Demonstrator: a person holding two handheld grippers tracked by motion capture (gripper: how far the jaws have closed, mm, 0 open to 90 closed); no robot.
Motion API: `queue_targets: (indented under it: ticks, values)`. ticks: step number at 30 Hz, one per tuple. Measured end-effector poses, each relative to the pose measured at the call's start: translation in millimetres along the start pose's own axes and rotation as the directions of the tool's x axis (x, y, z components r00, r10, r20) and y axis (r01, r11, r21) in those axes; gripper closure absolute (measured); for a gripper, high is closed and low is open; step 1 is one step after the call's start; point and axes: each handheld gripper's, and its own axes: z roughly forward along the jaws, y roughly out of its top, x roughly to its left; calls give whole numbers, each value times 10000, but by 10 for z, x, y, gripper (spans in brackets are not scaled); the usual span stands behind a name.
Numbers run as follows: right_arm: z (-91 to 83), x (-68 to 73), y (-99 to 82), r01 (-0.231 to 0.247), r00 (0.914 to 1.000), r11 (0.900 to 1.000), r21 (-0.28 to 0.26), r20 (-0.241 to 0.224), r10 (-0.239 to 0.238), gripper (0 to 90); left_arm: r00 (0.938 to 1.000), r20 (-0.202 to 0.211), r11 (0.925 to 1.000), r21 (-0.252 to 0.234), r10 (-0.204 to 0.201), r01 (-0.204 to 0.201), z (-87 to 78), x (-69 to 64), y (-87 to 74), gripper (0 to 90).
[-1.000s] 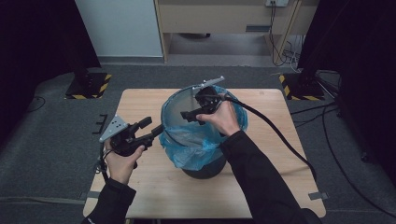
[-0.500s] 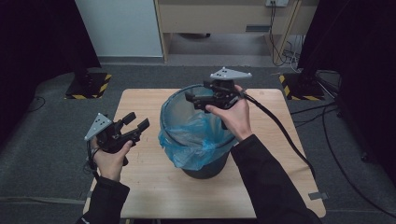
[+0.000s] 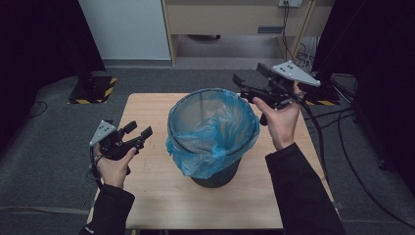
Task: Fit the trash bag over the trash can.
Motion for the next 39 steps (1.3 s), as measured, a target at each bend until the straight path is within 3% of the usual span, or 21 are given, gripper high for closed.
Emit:
queue_targets:
  ticks: [6, 14, 17, 20, 24, 27, 29, 30, 35, 38, 39]
  values:
    - [-217, -423, -263, -247, 9910, 9994, -252, 1313, 278, 143, 9999, -111, 9997, 242, 59, -56, 27, 23, -37, 263]
    - [-447, -919, -905, -1011, 9719, 9918, 787, 2210, 815, 145, 9990, -374, 9958, 894, 246, -212, 109, 66, -158, 253]
    - [-509, -1038, -1173, -1079, 9722, 9819, 1559, 2231, 715, 147, 9990, -411, 9915, 1296, 194, -139, 167, 98, -241, 246]
    - [-567, -1130, -1440, -1228, 9708, 9674, 2214, 2294, 707, 150, 9972, -579, 9824, 1829, 479, -366, 216, 130, -325, 236]
    - [-669, -1252, -1768, -1289, 9719, 9467, 2952, 2273, 615, 151, 9977, -634, 9706, 2405, 244, -85, 275, 195, -462, 227]
    - [-758, -1355, -1990, -1279, 9698, 9200, 3704, 2412, 377, 153, 9971, -711, 9494, 3139, 274, -37, 344, 232, -586, 212]
    - [-809, -1422, -2101, -1219, 9663, 9074, 4023, 2569, 160, 154, 9957, -845, 9281, 3722, 366, -26, 390, 251, -672, 203]
    - [-832, -1447, -2145, -1254, 9638, 8962, 4256, 2665, 83, 154, 9944, -940, 9129, 4082, 490, -64, 411, 263, -706, 202]
    - [-848, -1517, -2302, -1398, 9608, 8571, 4958, 2771, -36, 139, 9921, -1199, 8710, 4904, 357, 279, 484, 341, -872, 184]
    - [-849, -1543, -2386, -1284, 9618, 8232, 5530, 2717, -325, 139, 9922, -1193, 8567, 5148, 349, 318, 505, 351, -910, 177]
    - [-850, -1555, -2405, -1290, 9620, 8165, 5627, 2707, -345, 139, 9923, -1190, 8534, 5203, 349, 324, 510, 349, -914, 176]
